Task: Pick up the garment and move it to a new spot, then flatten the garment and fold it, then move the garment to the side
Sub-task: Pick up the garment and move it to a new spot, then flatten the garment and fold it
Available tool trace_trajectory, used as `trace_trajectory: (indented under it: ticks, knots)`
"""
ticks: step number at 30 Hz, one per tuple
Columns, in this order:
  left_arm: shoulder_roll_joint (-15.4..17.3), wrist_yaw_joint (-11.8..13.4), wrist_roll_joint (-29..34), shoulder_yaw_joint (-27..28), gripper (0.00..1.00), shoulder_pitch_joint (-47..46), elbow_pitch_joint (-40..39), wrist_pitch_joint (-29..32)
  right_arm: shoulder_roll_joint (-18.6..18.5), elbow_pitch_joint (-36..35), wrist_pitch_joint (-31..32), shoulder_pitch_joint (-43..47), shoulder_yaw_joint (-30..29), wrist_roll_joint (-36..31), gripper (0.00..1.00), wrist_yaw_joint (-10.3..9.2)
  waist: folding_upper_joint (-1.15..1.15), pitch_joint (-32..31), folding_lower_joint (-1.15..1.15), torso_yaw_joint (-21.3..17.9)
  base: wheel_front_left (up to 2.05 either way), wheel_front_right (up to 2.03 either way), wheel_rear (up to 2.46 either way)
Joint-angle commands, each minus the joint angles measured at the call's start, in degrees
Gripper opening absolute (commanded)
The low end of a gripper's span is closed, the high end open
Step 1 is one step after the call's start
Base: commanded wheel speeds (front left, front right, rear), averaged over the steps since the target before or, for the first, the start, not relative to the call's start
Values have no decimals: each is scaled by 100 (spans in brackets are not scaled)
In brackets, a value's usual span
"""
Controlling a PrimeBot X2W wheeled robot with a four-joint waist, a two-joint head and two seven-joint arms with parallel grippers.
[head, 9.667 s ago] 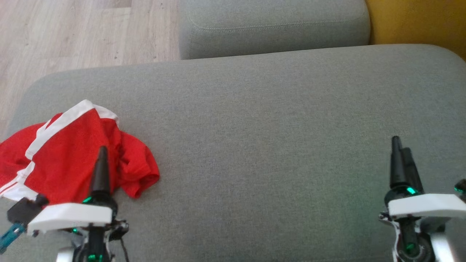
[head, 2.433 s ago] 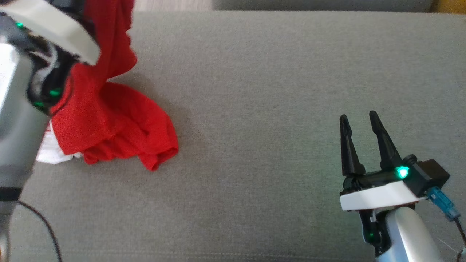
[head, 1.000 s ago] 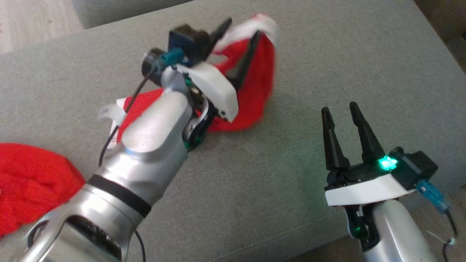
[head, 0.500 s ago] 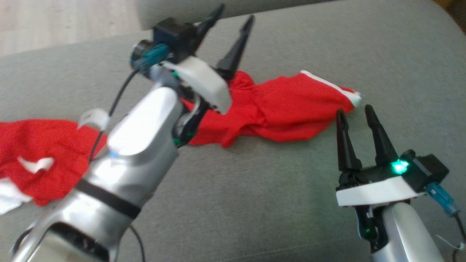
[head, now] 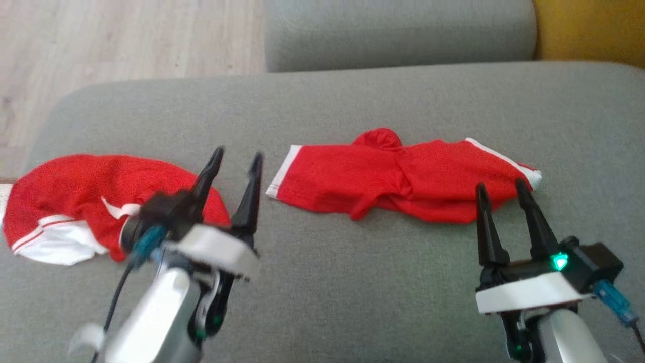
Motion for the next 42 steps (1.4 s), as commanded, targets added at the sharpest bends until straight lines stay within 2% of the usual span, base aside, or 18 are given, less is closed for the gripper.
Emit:
trace_trajectory:
  ticks: [1,5,13,19,32,39,42]
  knots:
    - [63,48,105,339,100,-85,-316,-31,-25,-196,-54,-76,93,-36,100,-4,0,-88,0,74,0,0,0]
    - [-129,87,523,707,100,658,-810,-31,-25,-257,-54,40,-11,-40,100,-4,0,-160,0,159,0,0,0]
    - [-583,-268,1204,1200,100,1489,-1102,-31,-25,-270,-54,241,-33,-121,100,-4,0,-225,0,216,0,0,0]
    - [-789,-518,1467,1461,100,1711,-1092,-31,-25,-273,-54,289,3,-75,100,-4,0,-246,0,193,0,0,0]
    - [-929,-832,1634,1729,100,1834,-1053,-31,-25,-223,-54,244,132,-9,100,-4,0,-229,0,133,0,0,0]
    - [-937,-801,1554,1677,100,1761,-1055,-31,-25,-278,-54,195,121,-185,100,-4,0,-129,0,348,0,0,0]
    - [-937,-764,1469,1604,100,1708,-1082,-31,-25,-256,-54,33,342,-360,100,-4,0,7,0,501,0,0,0]
